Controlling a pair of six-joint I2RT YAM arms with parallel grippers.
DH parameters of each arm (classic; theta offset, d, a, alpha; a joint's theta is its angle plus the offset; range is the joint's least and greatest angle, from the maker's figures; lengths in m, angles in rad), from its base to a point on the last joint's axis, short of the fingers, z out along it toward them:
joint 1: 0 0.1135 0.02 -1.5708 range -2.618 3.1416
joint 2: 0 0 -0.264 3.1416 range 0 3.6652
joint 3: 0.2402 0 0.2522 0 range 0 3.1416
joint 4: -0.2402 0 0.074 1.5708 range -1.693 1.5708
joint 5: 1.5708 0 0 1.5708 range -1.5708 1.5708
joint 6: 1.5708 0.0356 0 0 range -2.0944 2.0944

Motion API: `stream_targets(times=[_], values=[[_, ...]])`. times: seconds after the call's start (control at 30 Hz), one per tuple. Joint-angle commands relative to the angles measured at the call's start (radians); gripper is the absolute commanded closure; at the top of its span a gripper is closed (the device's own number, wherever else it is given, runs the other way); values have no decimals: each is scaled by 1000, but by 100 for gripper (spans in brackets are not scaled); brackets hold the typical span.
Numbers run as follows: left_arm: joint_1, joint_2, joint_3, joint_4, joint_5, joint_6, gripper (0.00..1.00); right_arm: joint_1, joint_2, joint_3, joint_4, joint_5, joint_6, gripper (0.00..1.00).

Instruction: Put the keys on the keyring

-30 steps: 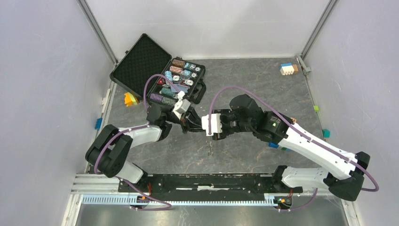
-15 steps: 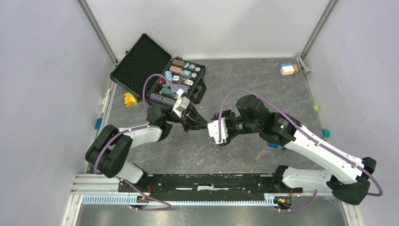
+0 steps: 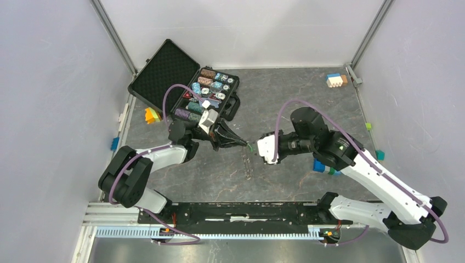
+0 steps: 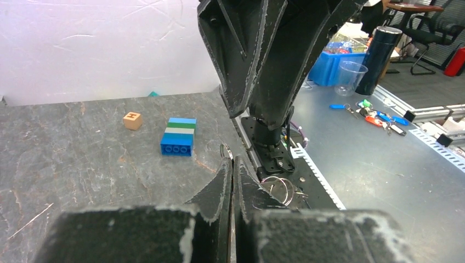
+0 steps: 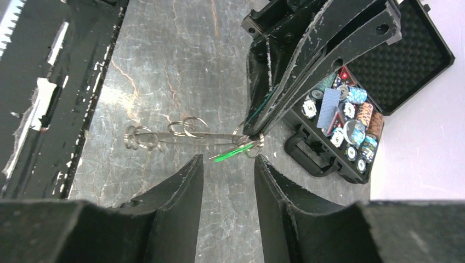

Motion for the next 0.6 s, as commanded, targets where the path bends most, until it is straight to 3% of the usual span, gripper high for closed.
stream_targets(times=[0.0,0.27,0.57], values=[[9,-19,42,73,-31,-26,98,-50,-23,-42,29,-176,15,56],[10,-30,47,67,-35,-28,98,-65,61,-96,54,-275,33,61],[10,-49,32,66,-29,-26,98,-67,93,-107,95,-185,62,63]])
